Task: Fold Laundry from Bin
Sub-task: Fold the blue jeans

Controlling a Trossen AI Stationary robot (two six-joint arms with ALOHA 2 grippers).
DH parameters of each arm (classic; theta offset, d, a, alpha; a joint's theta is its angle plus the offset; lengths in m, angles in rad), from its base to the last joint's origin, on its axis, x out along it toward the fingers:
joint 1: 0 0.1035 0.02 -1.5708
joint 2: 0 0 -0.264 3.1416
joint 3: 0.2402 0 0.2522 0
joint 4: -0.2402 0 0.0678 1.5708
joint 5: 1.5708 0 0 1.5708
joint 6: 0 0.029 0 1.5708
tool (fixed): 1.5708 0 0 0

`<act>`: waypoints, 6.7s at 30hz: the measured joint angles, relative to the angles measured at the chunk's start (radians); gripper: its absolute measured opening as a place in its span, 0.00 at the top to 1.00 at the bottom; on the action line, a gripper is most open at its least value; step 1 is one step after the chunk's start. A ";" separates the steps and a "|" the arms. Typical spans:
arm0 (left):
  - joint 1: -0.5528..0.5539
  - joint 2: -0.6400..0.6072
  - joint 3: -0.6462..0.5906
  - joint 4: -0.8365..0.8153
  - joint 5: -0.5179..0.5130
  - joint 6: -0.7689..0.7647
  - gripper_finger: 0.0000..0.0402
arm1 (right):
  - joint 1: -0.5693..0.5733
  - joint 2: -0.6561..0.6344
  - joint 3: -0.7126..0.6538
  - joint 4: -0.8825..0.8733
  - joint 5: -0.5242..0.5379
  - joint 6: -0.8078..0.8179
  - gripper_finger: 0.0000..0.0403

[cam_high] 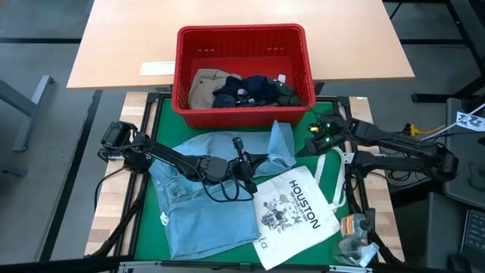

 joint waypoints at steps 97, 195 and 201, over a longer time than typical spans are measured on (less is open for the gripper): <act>-0.092 0.000 0.001 -0.980 0.060 -1.579 1.00 | 0.222 0.749 0.365 0.797 0.318 -0.264 0.98; 0.329 -0.100 -0.002 -1.082 0.418 -0.938 0.74 | 0.606 0.674 0.364 -0.255 0.945 -0.248 0.58; 0.319 -0.096 -0.002 -1.081 0.398 -1.014 0.74 | 0.606 0.700 0.364 -0.286 1.033 -0.177 0.58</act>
